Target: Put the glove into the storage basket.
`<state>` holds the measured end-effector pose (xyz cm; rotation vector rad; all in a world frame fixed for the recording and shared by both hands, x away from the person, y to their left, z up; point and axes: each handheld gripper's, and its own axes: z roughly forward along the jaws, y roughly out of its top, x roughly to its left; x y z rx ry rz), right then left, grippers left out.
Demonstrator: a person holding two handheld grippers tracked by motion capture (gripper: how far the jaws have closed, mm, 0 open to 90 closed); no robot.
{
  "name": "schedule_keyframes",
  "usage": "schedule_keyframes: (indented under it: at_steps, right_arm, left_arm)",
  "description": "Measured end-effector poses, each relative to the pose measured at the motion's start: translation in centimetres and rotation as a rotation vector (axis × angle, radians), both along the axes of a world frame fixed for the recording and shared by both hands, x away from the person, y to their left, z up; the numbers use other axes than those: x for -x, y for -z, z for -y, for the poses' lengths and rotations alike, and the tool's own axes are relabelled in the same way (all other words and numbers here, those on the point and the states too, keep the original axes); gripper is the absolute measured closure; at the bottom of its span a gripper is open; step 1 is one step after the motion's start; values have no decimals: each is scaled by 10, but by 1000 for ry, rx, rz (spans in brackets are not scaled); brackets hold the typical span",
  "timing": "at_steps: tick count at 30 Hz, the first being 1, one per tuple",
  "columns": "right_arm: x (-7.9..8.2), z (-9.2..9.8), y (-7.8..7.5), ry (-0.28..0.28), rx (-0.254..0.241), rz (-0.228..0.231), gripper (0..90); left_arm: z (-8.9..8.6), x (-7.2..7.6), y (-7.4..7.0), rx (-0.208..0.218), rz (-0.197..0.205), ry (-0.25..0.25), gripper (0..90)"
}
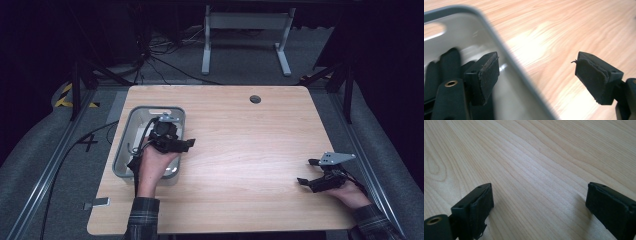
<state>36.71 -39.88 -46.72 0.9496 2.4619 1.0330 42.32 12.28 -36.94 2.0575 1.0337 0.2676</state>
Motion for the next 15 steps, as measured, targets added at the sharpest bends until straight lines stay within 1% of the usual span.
schedule_keyframes:
  at_steps: [1, 3, 6, 8, 11, 12, 13, 15]
  right_arm:
    - [0, 0, 0, 0, 0, 0, 80]
    - [0, 0, 0, 0, 0, 0, 80]
    - [0, 0, 0, 0, 0, 0, 79]
    - [0, 0, 0, 0, 0, 0, 79]
    - [0, 0, 0, 0, 0, 0, 79]
    - [0, 0, 0, 0, 0, 0, 79]
    - [0, 0, 0, -1, 0, 0, 78]
    - [0, 0, 0, -3, 0, -1, 78]
  left_arm:
    - [6, 2, 0, 10, 3, 10, 203]
    - [18, 5, 0, 16, 9, 35, 203]
    - [38, 10, 1, 12, 13, 72, 203]
    - [51, 14, 4, 17, 16, 96, 199]
    - [69, 19, 8, 3, 19, 135, 191]
    - [69, 19, 8, 3, 19, 135, 188]
    - [82, 23, 12, -10, 15, 160, 184]
    - [92, 27, 17, -20, 10, 186, 183]
